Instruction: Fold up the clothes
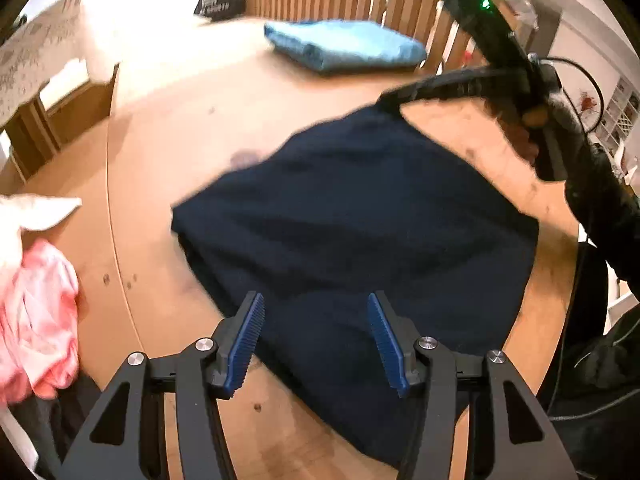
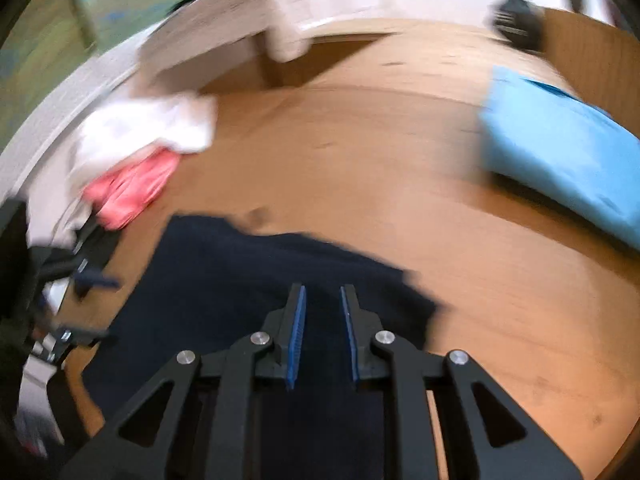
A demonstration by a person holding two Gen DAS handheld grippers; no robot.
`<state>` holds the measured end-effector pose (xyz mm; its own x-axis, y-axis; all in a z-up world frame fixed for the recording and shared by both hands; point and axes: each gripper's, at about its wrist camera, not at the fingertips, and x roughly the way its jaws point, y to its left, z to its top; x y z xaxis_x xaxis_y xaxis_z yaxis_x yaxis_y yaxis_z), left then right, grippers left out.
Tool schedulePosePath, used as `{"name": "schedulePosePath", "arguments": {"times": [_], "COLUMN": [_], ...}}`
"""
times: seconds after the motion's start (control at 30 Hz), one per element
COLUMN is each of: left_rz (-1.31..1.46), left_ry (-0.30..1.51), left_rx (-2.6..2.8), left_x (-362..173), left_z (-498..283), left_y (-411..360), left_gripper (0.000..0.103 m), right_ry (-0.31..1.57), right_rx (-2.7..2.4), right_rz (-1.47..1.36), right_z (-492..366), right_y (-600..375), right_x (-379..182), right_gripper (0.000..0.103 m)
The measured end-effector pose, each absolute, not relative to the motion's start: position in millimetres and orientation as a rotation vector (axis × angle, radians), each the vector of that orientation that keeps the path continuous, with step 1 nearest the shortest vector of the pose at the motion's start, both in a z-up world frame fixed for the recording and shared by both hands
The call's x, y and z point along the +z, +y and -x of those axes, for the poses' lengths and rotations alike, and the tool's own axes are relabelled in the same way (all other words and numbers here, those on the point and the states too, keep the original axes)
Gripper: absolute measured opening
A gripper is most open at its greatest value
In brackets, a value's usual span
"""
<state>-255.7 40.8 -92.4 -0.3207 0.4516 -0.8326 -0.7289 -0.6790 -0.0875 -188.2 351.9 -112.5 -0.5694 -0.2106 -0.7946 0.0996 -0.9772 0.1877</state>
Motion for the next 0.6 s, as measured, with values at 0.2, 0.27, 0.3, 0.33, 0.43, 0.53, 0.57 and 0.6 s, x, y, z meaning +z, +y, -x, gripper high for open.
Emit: {"name": "schedulePosePath", "arguments": {"times": [0.2, 0.27, 0.3, 0.33, 0.43, 0.53, 0.57, 0.6], "left_rz": [1.202, 1.215, 1.230, 1.218, 1.128, 1.104, 1.116, 1.167], "left_ry": [0.485, 0.458, 0.459, 0.457, 0.440, 0.452, 0.482, 0.534], "left_rx": [1.976, 1.965, 1.956, 1.969, 2.025, 2.040, 2.042, 2.044], "left_x": [-120.8, -119.3, -116.1, -110.0, -91.3, -94.1, -100.0, -113.0], "left_z": [261.0, 259.4, 260.4, 263.0, 280.1, 308.1, 317.9, 329.5], "left_y": [47.8, 37.9, 34.4, 32.6, 33.0, 43.3, 47.6, 50.4], "left_gripper": [0.053, 0.053, 0.053, 0.052, 0.052, 0.052, 0.052, 0.053], "right_ry": [0.014, 0.089, 0.023, -0.066, -0.251, -0.333, -0.355, -0.377], "right_rx": [-2.657, -2.756, -2.741, -2.710, -2.631, -2.585, -2.582, -2.578], "right_rz": [-1.460, -1.509, -1.468, -1.417, -1.336, -1.384, -1.410, -1.435], "right_z": [233.0, 236.4, 232.3, 227.3, 227.9, 239.8, 245.3, 250.8], "right_y": [337.5, 345.6, 349.4, 353.4, 356.8, 359.7, 364.0, 368.3], "right_x": [-144.1, -138.8, -133.6, -127.9, -126.3, -144.2, -150.8, -157.4], "right_gripper": [0.000, 0.004, 0.005, 0.005, 0.016, 0.026, 0.020, 0.020]}}
